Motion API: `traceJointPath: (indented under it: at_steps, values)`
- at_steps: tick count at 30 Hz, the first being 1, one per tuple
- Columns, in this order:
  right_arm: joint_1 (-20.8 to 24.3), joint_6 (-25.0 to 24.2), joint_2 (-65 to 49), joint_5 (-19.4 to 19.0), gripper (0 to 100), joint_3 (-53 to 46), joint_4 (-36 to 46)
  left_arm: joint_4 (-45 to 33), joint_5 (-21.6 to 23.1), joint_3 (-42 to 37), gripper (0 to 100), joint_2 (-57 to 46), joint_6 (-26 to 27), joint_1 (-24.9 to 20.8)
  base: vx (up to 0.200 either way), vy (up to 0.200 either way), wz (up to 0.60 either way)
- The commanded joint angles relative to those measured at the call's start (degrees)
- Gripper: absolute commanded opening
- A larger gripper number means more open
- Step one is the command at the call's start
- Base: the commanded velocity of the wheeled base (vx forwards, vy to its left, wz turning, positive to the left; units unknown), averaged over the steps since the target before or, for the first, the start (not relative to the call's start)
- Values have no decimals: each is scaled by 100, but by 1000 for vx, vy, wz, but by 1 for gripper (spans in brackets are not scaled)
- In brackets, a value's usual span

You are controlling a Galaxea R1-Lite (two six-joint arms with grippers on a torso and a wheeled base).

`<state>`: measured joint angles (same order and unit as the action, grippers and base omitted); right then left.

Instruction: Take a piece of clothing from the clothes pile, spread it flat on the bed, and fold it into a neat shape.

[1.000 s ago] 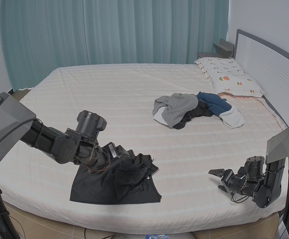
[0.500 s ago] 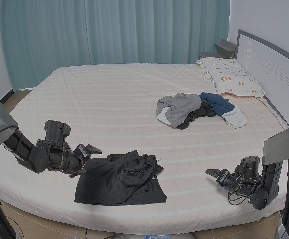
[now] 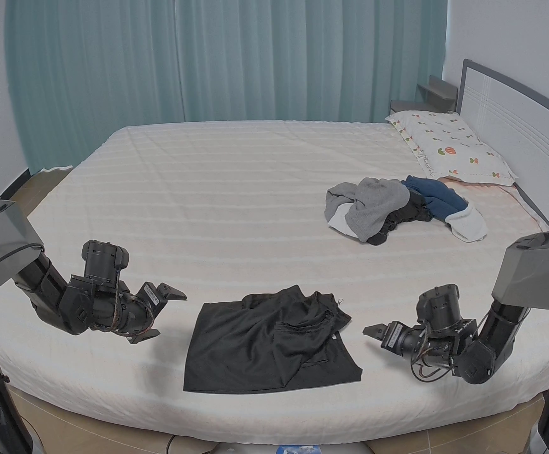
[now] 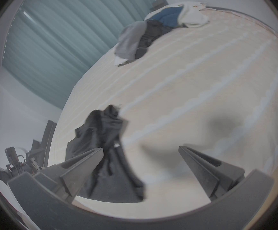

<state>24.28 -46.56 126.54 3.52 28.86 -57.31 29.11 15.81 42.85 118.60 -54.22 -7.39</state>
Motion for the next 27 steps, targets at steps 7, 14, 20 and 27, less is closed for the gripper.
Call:
traceJointPath:
  at_steps: [7, 14, 20, 27]
  values:
    - [991, 463, -376, 702, 100, 1790, 1732, 104, 89, -22, 100, 295, 0, 88, 0, 200, 0]
    - [982, 1043, -59, 1159, 100, 2036, 2294, 112, 36, -22, 100, 304, 0, 71, 0, 114, 0]
    - [991, 1316, 213, 1493, 100, 2230, 2426, 112, 36, -22, 100, 304, 0, 71, 0, 0, 0]
    - [903, 1597, 310, 1678, 100, 2115, 2452, 112, 36, -22, 100, 304, 8, 71, 0, 0, 0]
